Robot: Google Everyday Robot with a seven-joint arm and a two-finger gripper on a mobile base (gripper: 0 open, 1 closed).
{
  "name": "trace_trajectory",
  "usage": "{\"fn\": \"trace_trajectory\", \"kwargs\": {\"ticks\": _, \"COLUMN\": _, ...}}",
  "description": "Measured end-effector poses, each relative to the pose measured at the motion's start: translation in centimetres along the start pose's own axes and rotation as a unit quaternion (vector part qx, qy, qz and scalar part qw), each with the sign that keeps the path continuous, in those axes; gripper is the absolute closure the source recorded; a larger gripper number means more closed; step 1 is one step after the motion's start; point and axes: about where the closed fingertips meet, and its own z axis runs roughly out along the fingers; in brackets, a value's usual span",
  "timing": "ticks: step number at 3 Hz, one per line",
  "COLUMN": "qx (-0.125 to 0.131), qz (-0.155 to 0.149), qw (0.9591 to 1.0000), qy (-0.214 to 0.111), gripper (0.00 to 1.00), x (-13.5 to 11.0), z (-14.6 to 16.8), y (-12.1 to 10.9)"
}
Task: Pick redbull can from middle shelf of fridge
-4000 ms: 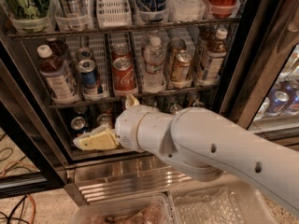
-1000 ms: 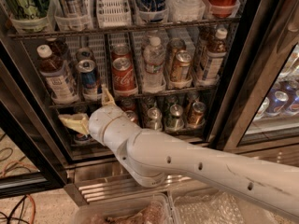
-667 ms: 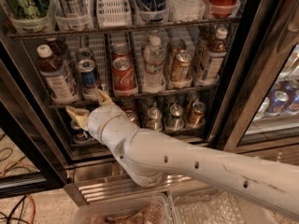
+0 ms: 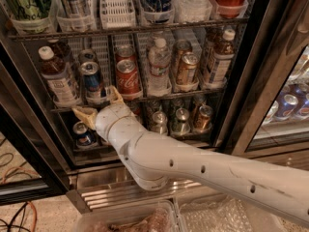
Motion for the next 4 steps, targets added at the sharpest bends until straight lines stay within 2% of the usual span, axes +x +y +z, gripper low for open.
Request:
{"fn": "trace_trajectory", "kwargs": {"ticks": 1, "qx": 0.012, "qz": -0.001, "qw": 0.9999, "qy": -0.003, "gripper": 0.29, "x": -0.2, "z": 0.5, "y": -0.9}}
{"fn": "trace_trajectory", "kwargs": {"ticks": 2, "qx": 0.012, "qz": -0.001, "qw": 0.9999, "qy": -0.008, "gripper": 0.3, "x": -0.3, "z": 1.6, "y": -1.3}}
{"fn": "trace_trajectory", "kwargs": {"ticks": 4, "qx": -0.014, "qz": 0.003, "qw": 0.9999, "qy": 0.004, "gripper": 0.33, "x": 0.6, "z": 5.4, "y": -1.9}}
